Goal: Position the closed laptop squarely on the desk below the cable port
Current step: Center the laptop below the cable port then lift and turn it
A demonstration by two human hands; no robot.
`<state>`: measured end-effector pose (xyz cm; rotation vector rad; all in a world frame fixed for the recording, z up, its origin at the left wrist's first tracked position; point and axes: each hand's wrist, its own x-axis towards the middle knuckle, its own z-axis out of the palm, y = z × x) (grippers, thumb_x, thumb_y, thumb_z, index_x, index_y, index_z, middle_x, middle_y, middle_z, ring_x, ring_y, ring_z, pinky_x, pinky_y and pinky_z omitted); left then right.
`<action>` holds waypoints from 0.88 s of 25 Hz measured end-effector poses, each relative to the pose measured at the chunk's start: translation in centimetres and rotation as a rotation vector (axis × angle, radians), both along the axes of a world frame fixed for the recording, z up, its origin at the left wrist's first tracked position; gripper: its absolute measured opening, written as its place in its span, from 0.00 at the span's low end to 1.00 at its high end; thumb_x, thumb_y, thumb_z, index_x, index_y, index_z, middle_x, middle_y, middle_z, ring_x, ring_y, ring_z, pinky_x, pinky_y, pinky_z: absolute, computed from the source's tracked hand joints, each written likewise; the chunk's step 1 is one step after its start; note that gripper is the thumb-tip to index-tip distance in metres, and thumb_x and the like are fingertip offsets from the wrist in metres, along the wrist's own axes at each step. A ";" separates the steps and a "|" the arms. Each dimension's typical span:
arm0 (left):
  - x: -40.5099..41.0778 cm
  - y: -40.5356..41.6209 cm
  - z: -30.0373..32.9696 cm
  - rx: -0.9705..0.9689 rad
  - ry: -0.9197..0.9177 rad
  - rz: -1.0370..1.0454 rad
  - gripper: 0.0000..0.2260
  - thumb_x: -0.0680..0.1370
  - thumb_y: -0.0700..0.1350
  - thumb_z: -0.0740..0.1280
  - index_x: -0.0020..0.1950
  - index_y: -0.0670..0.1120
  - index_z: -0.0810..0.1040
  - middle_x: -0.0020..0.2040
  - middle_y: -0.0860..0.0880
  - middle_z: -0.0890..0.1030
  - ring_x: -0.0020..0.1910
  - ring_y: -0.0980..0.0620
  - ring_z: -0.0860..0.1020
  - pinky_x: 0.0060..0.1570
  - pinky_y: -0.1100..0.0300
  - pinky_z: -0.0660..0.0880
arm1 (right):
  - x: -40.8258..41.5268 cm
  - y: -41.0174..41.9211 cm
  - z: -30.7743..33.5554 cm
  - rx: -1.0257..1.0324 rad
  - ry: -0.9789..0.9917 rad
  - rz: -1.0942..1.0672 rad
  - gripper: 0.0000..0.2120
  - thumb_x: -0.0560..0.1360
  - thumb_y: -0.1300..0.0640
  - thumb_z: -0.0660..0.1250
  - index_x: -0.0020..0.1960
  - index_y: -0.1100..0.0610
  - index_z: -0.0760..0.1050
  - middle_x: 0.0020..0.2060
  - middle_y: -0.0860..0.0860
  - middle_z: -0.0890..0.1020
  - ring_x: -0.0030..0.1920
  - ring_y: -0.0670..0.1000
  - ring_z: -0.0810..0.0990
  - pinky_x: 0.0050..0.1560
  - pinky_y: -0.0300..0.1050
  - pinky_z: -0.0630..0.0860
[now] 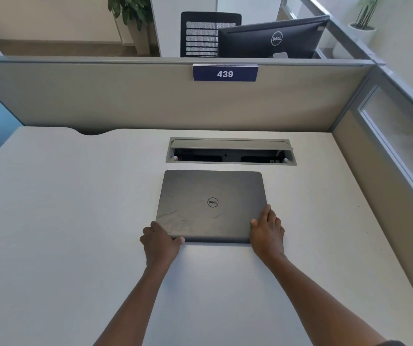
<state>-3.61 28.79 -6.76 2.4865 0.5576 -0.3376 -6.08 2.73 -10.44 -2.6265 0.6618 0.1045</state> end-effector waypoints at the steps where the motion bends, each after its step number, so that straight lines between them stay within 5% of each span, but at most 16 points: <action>1: -0.4 -1.1 0.4 0.013 -0.037 0.022 0.37 0.70 0.51 0.75 0.71 0.35 0.63 0.69 0.36 0.67 0.68 0.35 0.65 0.62 0.44 0.71 | 0.1 -0.1 0.1 -0.001 0.008 0.009 0.31 0.83 0.51 0.53 0.79 0.65 0.49 0.74 0.60 0.64 0.70 0.62 0.65 0.68 0.58 0.66; 5: -3.0 -7.2 1.7 -0.221 -0.281 0.105 0.35 0.73 0.45 0.73 0.74 0.34 0.62 0.73 0.37 0.66 0.73 0.38 0.62 0.71 0.45 0.62 | 1.0 0.0 0.9 -0.021 0.045 0.020 0.32 0.82 0.53 0.57 0.78 0.67 0.51 0.73 0.62 0.66 0.70 0.63 0.66 0.68 0.58 0.66; 10: -3.7 -9.8 1.7 -0.818 0.189 0.684 0.22 0.73 0.47 0.71 0.61 0.35 0.72 0.58 0.37 0.76 0.53 0.38 0.78 0.52 0.48 0.76 | 2.8 -0.1 1.9 -0.081 -0.031 0.148 0.31 0.78 0.55 0.63 0.76 0.64 0.58 0.73 0.61 0.66 0.73 0.62 0.66 0.74 0.56 0.64; 12: -2.8 -9.4 1.5 -0.990 0.230 0.731 0.16 0.75 0.46 0.69 0.56 0.36 0.74 0.48 0.38 0.77 0.41 0.43 0.76 0.50 0.52 0.75 | 4.4 -0.1 2.2 -0.061 -0.021 0.262 0.30 0.78 0.53 0.64 0.76 0.62 0.59 0.74 0.59 0.66 0.73 0.61 0.66 0.74 0.56 0.64; 14: -1.8 -9.1 1.7 -1.129 0.231 0.782 0.15 0.77 0.44 0.69 0.60 0.37 0.74 0.51 0.39 0.76 0.41 0.47 0.74 0.53 0.55 0.76 | 6.2 -0.2 2.5 -0.056 0.005 0.365 0.30 0.77 0.51 0.65 0.75 0.60 0.61 0.74 0.58 0.67 0.72 0.60 0.68 0.73 0.56 0.65; 17: -1.1 -9.0 1.4 -1.201 0.241 0.841 0.20 0.77 0.42 0.69 0.68 0.38 0.71 0.64 0.38 0.76 0.53 0.44 0.76 0.61 0.51 0.77 | 9.2 -0.6 2.9 -0.065 0.058 0.469 0.31 0.77 0.49 0.66 0.75 0.59 0.62 0.74 0.58 0.68 0.72 0.60 0.68 0.72 0.56 0.66; 22: 0.0 -8.5 0.7 -1.219 0.273 0.895 0.18 0.78 0.40 0.67 0.66 0.36 0.71 0.52 0.36 0.77 0.49 0.40 0.78 0.54 0.46 0.79 | 13.6 -1.7 3.4 -0.088 0.092 0.551 0.33 0.76 0.47 0.68 0.75 0.59 0.63 0.75 0.57 0.67 0.73 0.61 0.68 0.72 0.56 0.65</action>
